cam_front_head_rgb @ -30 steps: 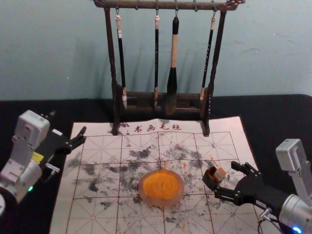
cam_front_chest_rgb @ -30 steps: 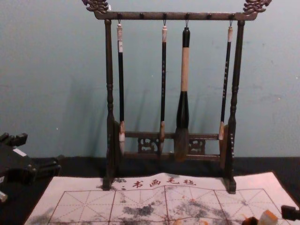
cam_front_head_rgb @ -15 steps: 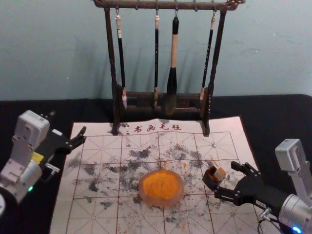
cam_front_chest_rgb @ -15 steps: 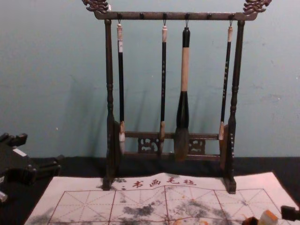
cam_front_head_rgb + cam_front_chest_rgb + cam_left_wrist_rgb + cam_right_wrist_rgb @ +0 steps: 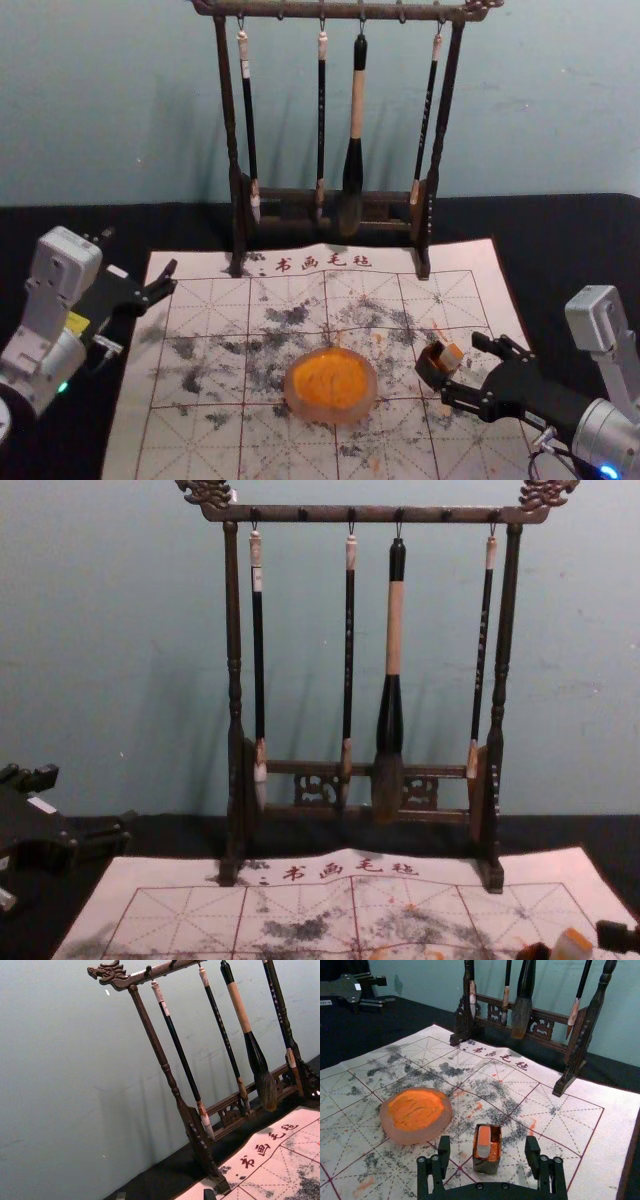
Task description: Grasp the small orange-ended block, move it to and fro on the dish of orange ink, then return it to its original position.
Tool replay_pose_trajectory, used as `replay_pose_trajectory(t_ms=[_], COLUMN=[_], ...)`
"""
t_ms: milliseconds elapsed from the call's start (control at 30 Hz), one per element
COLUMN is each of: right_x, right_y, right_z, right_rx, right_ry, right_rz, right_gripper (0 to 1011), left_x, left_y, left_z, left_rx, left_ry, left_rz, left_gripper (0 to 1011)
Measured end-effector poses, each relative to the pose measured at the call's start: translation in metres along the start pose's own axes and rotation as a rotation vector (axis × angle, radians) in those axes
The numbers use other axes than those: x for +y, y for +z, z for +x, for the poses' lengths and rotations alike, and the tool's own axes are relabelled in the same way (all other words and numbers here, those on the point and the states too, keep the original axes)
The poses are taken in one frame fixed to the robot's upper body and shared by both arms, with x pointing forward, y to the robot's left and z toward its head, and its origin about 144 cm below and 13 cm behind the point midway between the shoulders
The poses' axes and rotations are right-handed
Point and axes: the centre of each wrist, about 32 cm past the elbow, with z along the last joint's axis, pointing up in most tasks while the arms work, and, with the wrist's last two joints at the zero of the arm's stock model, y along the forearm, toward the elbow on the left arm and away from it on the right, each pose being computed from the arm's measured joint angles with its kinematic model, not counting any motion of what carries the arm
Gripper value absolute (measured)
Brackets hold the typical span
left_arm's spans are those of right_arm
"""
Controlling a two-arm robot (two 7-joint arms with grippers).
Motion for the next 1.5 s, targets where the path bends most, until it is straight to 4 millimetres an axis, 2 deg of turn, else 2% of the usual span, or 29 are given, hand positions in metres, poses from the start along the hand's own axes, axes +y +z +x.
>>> replay_pose_trajectory(t_ms=[100, 200, 233, 333, 367, 633, 700, 800, 933, 1500], right_x=[0.0, -0.0001, -0.0001, -0.0001, -0.0001, -0.0001, -0.0001, -0.0001, 0.0, 0.0], right_y=[0.0001, 0.0002, 0.0002, 0.0002, 0.0002, 0.0003, 0.0003, 0.0003, 0.0003, 0.0003], right_z=[0.0, 0.0, 0.0, 0.0, 0.0, 0.0, 0.0, 0.0, 0.0, 0.0], right_rx=[0.0, 0.0, 0.0, 0.0, 0.0, 0.0, 0.0, 0.0, 0.0, 0.0], right_ry=[0.0, 0.0, 0.0, 0.0, 0.0, -0.001, -0.001, -0.001, -0.001, -0.001], right_rz=[0.0, 0.001, 0.001, 0.001, 0.002, 0.002, 0.002, 0.002, 0.002, 0.002], right_gripper=[885, 801, 746, 690, 628, 388, 302, 243, 106, 95], left_x=[0.0, 0.0, 0.0, 0.0, 0.0, 0.0, 0.0, 0.0, 0.0, 0.0], left_y=[0.0, 0.0, 0.0, 0.0, 0.0, 0.0, 0.0, 0.0, 0.0, 0.0], left_z=[0.0, 0.0, 0.0, 0.0, 0.0, 0.0, 0.0, 0.0, 0.0, 0.0], left_rx=[0.0, 0.0, 0.0, 0.0, 0.0, 0.0, 0.0, 0.0, 0.0, 0.0], left_ry=[0.0, 0.0, 0.0, 0.0, 0.0, 0.0, 0.0, 0.0, 0.0, 0.0], left_rz=[0.0, 0.0, 0.0, 0.0, 0.0, 0.0, 0.0, 0.0, 0.0, 0.0], left_gripper=[1001, 1001, 1001, 1001, 1001, 1001, 1001, 1001, 1001, 1001])
